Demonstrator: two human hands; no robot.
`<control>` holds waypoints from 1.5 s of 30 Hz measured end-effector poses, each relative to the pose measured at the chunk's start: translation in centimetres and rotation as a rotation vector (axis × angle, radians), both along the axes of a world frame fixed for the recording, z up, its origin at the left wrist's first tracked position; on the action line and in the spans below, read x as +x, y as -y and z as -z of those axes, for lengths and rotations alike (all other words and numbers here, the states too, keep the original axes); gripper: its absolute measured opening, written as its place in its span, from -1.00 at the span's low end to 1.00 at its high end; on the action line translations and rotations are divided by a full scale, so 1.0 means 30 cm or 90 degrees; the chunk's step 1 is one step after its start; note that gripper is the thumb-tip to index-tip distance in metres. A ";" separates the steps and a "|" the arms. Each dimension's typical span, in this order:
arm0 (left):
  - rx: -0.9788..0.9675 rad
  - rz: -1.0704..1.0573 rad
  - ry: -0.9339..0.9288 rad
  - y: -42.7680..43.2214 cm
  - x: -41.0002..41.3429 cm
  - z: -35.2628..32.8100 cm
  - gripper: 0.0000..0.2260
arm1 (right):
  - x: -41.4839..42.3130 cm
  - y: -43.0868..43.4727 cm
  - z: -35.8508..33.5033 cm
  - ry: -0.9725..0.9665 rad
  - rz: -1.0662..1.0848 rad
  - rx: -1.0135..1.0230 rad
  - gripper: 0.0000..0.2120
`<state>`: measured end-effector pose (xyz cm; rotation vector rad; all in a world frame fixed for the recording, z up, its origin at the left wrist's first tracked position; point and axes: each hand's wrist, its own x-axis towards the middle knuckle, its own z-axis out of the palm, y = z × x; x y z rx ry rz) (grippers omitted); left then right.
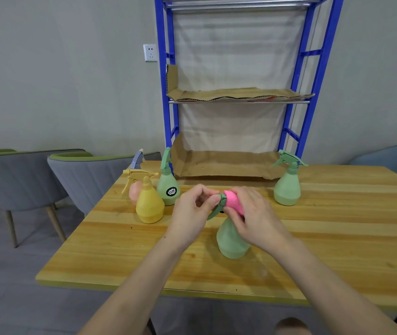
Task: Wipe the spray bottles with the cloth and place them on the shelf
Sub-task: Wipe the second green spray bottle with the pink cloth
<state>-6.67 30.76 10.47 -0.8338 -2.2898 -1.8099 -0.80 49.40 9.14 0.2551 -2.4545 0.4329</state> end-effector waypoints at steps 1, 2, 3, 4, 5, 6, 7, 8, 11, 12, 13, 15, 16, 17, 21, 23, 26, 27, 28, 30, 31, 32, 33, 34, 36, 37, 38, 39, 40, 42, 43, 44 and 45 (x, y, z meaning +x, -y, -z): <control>0.001 -0.001 -0.002 -0.001 -0.001 0.002 -0.93 | -0.002 -0.001 -0.001 0.000 -0.001 -0.001 -0.68; 0.003 -0.002 -0.004 -0.001 -0.003 0.004 -0.94 | -0.004 -0.001 -0.003 0.001 -0.002 -0.005 -0.68; 0.005 -0.003 -0.005 -0.002 -0.006 0.005 -0.94 | -0.007 0.000 -0.002 0.003 -0.003 -0.009 -0.67; 0.008 -0.003 -0.003 -0.002 -0.008 0.006 -0.94 | -0.008 0.002 -0.004 0.006 -0.001 -0.013 -0.67; 0.011 -0.003 -0.002 -0.002 -0.011 0.006 -0.94 | -0.008 0.002 -0.006 0.011 0.000 -0.017 -0.67; 0.011 -0.001 -0.001 -0.002 -0.012 0.007 -0.94 | -0.007 0.002 -0.010 0.018 -0.003 -0.019 -0.66; 0.010 0.000 -0.002 0.000 -0.014 0.007 -0.94 | -0.002 0.000 -0.016 0.026 -0.014 -0.020 -0.65; 0.008 0.001 -0.002 0.001 -0.016 0.008 -0.94 | 0.004 -0.004 -0.025 0.039 -0.030 -0.018 -0.65; 0.013 0.002 0.008 0.001 -0.016 0.004 -0.95 | 0.022 -0.020 -0.046 0.088 -0.073 -0.010 -0.64; 0.013 0.001 0.010 -0.001 -0.016 0.004 -0.95 | 0.024 -0.027 -0.050 0.098 -0.081 -0.009 -0.63; 0.010 0.001 0.011 -0.002 -0.015 0.005 -0.95 | 0.024 -0.033 -0.050 0.103 -0.087 -0.008 -0.62; 0.005 0.002 0.007 -0.001 -0.013 0.005 -0.95 | 0.019 -0.042 -0.047 0.104 -0.096 -0.007 -0.62; 0.004 0.001 0.003 -0.001 -0.012 0.005 -0.95 | 0.015 -0.044 -0.046 0.102 -0.097 -0.010 -0.62; 0.003 0.000 0.001 0.001 -0.011 0.006 -0.95 | 0.012 -0.045 -0.044 0.101 -0.095 -0.016 -0.62; 0.013 0.001 -0.002 -0.002 -0.002 0.008 -0.96 | 0.005 -0.027 -0.025 0.069 -0.059 -0.040 -0.64; 0.015 -0.005 -0.007 -0.004 0.001 0.008 -0.95 | 0.001 -0.016 -0.013 0.043 -0.037 -0.043 -0.62; 0.011 -0.006 -0.009 -0.003 -0.002 0.009 -0.96 | -0.002 -0.006 -0.005 0.022 -0.019 -0.038 -0.60; 0.008 -0.003 -0.009 -0.002 -0.002 0.008 -0.95 | -0.001 -0.001 -0.007 0.021 -0.012 -0.035 -0.60; 0.008 -0.001 -0.008 -0.002 -0.003 0.006 -0.93 | -0.001 0.002 -0.010 0.020 -0.004 -0.033 -0.60; 0.009 0.001 -0.011 -0.002 -0.003 0.005 -0.88 | 0.001 0.005 -0.014 0.024 0.002 -0.034 -0.60; 0.011 0.004 -0.012 -0.003 -0.004 0.005 -0.86 | 0.002 0.004 -0.018 0.028 -0.003 -0.035 -0.59; 0.014 0.006 -0.011 -0.004 -0.003 0.005 -0.85 | 0.001 0.001 -0.021 0.034 -0.010 -0.036 -0.57; 0.014 0.006 -0.010 -0.004 -0.004 0.005 -0.85 | 0.001 -0.003 -0.025 0.040 -0.015 -0.036 -0.56; 0.014 0.004 -0.011 -0.004 -0.005 0.006 -0.86 | 0.001 -0.007 -0.029 0.043 -0.018 -0.036 -0.56; 0.012 0.002 -0.014 -0.004 -0.009 0.008 -0.89 | 0.000 -0.009 -0.031 0.044 -0.020 -0.035 -0.56; 0.010 0.000 -0.017 -0.003 -0.010 0.009 -0.92 | -0.001 -0.007 -0.031 0.042 -0.018 -0.036 -0.56; 0.010 -0.001 -0.017 -0.003 -0.011 0.009 -0.94 | -0.004 -0.005 -0.029 0.037 -0.014 -0.037 -0.56; 0.011 -0.002 -0.016 -0.003 -0.011 0.010 -0.95 | -0.008 -0.001 -0.025 0.031 -0.009 -0.035 -0.56; 0.012 -0.003 -0.017 -0.003 -0.011 0.011 -0.95 | -0.012 0.002 -0.020 0.024 -0.002 -0.034 -0.58; 0.012 -0.005 -0.022 -0.002 -0.009 0.015 -0.94 | -0.018 0.005 -0.011 0.013 0.010 -0.037 -0.59; 0.014 -0.007 -0.023 -0.003 -0.008 0.016 -0.94 | -0.017 0.005 -0.011 0.011 0.010 -0.045 -0.59; 0.015 -0.009 -0.022 -0.002 -0.007 0.016 -0.94 | -0.014 0.004 -0.013 0.011 0.004 -0.057 -0.59; 0.014 -0.008 -0.020 -0.003 -0.008 0.015 -0.94 | -0.011 0.002 -0.016 0.015 -0.006 -0.069 -0.58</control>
